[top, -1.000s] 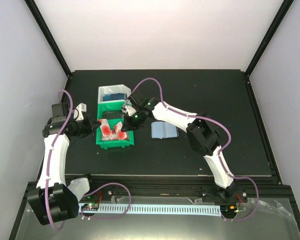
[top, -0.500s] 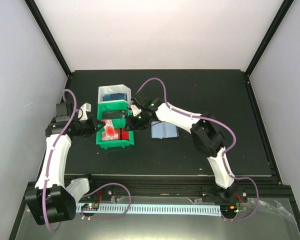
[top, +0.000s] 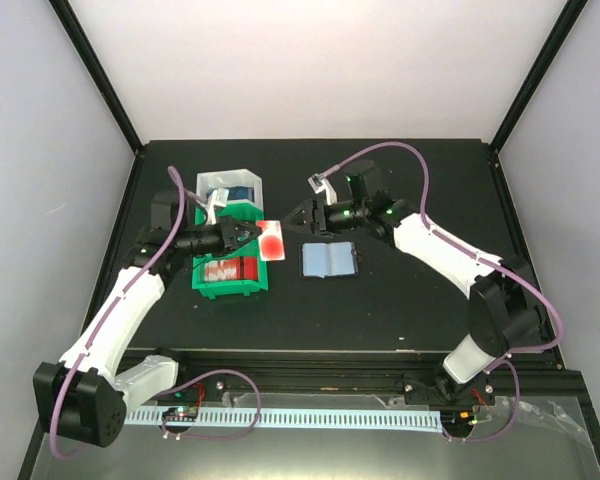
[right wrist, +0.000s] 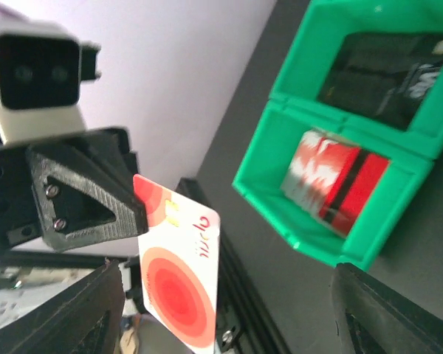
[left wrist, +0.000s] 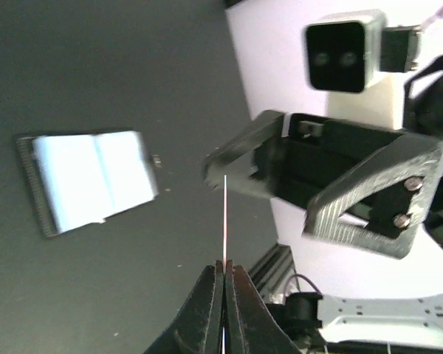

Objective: Put the credit cards into the card holder
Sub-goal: Insert the credit card into the card holder.

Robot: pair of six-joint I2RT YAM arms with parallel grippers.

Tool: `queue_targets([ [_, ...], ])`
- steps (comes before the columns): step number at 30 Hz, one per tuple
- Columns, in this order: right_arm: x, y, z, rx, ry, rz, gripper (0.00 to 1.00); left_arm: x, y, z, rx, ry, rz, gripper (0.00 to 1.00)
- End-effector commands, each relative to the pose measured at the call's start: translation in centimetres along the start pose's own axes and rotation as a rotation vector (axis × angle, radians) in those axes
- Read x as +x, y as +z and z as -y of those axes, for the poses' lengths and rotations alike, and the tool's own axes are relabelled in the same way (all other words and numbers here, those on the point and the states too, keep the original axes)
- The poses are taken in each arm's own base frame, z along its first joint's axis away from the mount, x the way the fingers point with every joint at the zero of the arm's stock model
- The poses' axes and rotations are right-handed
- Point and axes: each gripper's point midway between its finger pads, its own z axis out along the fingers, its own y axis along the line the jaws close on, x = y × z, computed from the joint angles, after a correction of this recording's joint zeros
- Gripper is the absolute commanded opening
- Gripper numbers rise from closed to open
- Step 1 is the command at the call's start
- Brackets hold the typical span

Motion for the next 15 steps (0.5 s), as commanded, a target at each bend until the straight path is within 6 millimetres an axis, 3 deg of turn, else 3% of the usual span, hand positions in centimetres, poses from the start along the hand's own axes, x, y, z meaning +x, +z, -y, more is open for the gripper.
queue_targets([
  [1,0.8,-0.9,-3.4,-0.174,-0.031,-0.026,0.77,-1.1,1.4,5.4,0.190,0.045,-0.010,0.02],
  [4,1.2,-1.3,-4.2,-0.215,-0.034,-0.038,0.67,-1.0,2.1,6.9,0.237,0.052,-0.026,0.01],
  [10,1.2,-2.8,-5.2,-0.286,-0.017,0.001,0.21,-1.4,2.6,7.2,0.246,0.048,-0.020,0.01],
  [15,1.1,-3.9,-5.4,-0.326,-0.013,0.024,0.05,-1.5,2.9,6.6,0.226,0.037,-0.023,0.02],
])
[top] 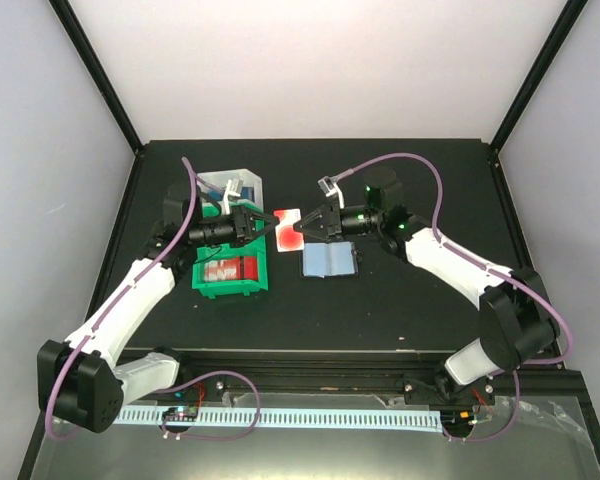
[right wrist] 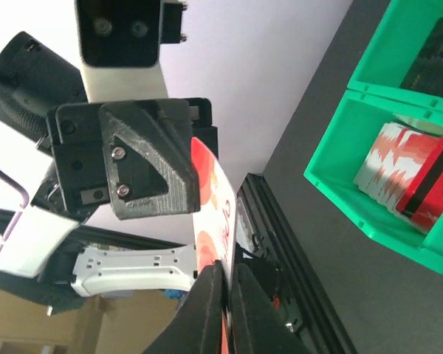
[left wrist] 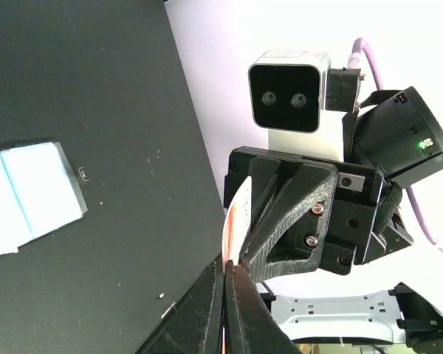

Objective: Put the credit cards into the card holder
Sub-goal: Insert the credit card into the card holder.

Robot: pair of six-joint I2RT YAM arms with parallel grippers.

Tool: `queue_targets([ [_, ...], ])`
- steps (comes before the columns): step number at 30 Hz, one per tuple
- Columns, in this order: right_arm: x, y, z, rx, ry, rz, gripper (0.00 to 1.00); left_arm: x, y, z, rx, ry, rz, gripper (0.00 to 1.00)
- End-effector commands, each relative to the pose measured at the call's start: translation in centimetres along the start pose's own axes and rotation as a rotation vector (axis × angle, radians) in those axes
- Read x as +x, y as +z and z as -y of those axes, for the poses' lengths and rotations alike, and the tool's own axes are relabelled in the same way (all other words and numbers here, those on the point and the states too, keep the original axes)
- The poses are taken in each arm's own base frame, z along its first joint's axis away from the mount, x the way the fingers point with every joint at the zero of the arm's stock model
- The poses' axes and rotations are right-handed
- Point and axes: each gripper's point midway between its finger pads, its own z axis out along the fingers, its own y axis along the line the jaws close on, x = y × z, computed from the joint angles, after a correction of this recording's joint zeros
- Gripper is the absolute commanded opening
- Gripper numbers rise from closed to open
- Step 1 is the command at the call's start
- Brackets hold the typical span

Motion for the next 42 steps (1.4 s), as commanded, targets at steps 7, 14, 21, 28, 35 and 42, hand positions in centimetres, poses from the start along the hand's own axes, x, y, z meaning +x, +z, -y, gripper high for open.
queue_targets([
  [7,-1.2,-1.9,-2.0,-0.076,-0.021,0.028,0.01,-1.0,0.7,0.6,-0.025,0.022,0.000,0.36],
  [14,-0.4,-6.9,9.6,0.281,0.098,0.049,0.01,1.0,3.1,-6.2,-0.322,0.020,-0.095,0.64],
  [21,0.6,-9.0,17.6,0.504,0.218,-0.002,0.01,2.9,8.5,-11.9,-0.587,0.100,-0.244,0.65],
  [28,0.3,-8.0,22.0,0.529,0.246,-0.020,0.01,4.5,12.8,-15.3,-0.627,0.127,-0.352,0.56],
  [35,-0.6,-7.0,23.8,0.498,0.230,-0.024,0.01,5.4,12.6,-18.9,-0.748,0.124,-0.404,0.43],
  [42,0.2,-6.3,25.3,0.472,0.257,-0.030,0.01,6.3,12.2,-20.9,-0.807,0.117,-0.444,0.35],
])
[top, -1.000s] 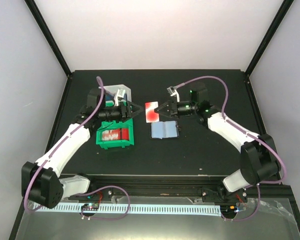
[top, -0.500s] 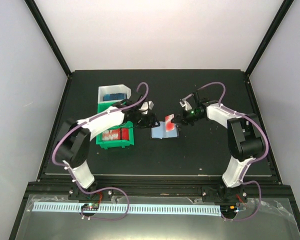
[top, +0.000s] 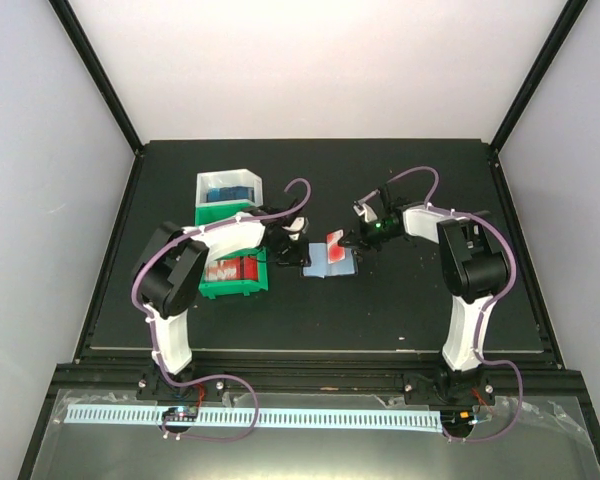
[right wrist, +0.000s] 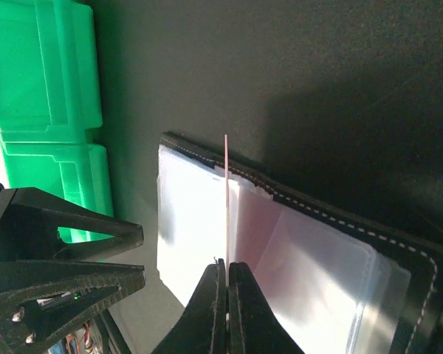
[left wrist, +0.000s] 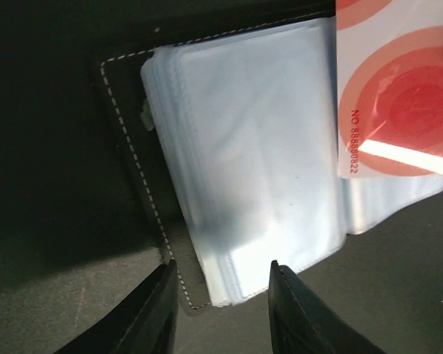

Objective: Put the credit cards into the card holder
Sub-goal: Insert the credit card into the card holder.

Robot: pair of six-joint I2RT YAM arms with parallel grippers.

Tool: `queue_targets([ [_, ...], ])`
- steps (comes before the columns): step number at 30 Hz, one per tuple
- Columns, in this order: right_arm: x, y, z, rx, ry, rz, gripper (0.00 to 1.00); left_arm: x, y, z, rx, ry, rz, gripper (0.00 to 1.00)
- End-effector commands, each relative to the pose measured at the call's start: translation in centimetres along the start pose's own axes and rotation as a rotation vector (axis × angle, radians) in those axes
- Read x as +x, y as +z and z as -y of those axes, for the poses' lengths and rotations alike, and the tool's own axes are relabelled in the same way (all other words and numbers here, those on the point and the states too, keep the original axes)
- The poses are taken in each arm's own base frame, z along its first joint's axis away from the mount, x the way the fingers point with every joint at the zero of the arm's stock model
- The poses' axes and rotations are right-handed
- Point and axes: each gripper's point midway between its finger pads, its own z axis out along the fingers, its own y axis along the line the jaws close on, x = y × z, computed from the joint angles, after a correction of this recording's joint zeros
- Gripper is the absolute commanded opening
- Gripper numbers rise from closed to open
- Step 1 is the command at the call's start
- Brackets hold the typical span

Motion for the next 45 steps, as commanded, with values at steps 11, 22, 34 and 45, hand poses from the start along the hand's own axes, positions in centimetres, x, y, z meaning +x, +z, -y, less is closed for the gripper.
queue_targets([
  [11,2.3,2.4,0.1,-0.103,0.030,-0.026,0.01,-0.2,1.5,-1.3,-0.083,0.032,-0.028,0.27],
  [22,4.4,3.7,0.8,-0.103,0.114,-0.022,0.01,1.1,2.6,-2.2,-0.115,0.014,-0.061,0.18],
  [34,2.2,4.8,0.4,-0.009,0.031,0.053,0.01,1.6,2.5,-2.5,-0.121,0.018,-0.072,0.18],
  [45,1.5,3.2,1.0,0.102,-0.024,0.096,0.01,1.6,2.2,-2.6,-0.134,0.029,-0.068,0.18],
])
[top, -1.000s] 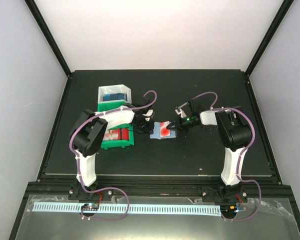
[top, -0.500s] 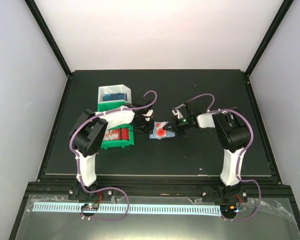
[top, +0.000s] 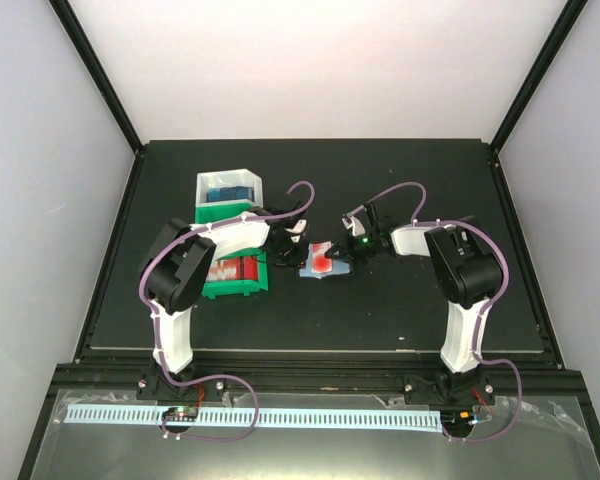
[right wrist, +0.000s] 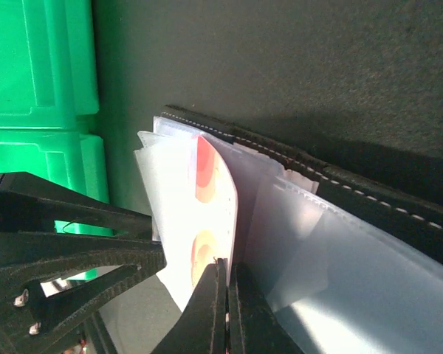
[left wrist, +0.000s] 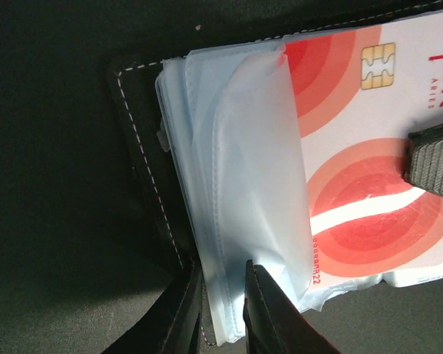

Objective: Put the credit cards into the card holder
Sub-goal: Insert the credit card into the card holder.

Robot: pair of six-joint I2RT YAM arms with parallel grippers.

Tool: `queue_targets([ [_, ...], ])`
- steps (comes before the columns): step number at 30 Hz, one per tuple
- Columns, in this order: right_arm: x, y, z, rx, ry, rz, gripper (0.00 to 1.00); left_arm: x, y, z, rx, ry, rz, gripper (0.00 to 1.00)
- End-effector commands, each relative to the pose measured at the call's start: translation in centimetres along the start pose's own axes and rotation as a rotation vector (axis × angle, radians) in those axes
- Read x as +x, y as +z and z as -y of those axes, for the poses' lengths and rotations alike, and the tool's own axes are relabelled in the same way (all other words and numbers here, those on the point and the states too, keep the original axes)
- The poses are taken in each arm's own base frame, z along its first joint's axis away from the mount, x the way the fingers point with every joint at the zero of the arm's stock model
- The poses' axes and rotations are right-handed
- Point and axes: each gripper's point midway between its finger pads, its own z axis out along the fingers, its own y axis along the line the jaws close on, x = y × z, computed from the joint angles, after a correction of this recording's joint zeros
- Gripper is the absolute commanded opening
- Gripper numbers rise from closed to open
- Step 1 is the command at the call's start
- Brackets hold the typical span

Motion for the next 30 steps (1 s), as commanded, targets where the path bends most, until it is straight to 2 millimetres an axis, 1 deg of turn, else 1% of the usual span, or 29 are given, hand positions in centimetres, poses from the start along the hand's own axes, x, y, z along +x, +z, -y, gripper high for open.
queue_targets([
  [1,-1.3,-1.2,1.6,0.150,-0.045,0.077,0.01,1.3,0.8,-0.9,-0.046,0.013,-0.042,0.18],
  [4,-1.7,-2.1,1.7,0.166,-0.050,0.098,0.01,1.4,0.8,-0.9,-0.049,0.012,-0.043,0.17],
  [7,-1.8,-2.2,1.9,0.165,-0.045,0.096,0.01,1.4,0.7,-0.9,-0.052,0.011,-0.043,0.17],
  [11,-1.3,-1.4,1.9,0.123,-0.028,0.067,0.01,1.3,0.6,-0.9,-0.052,0.010,-0.038,0.17],
  [18,0.5,0.0,1.6,0.048,-0.033,-0.003,0.01,1.3,0.4,-0.7,-0.035,0.004,-0.035,0.19],
  [21,1.0,0.4,1.6,0.028,-0.022,-0.018,0.01,1.2,0.3,-0.5,-0.025,0.004,-0.032,0.21],
  [30,2.0,1.4,1.8,-0.025,0.017,-0.072,0.02,1.2,0.7,-0.6,-0.026,-0.006,-0.038,0.20],
])
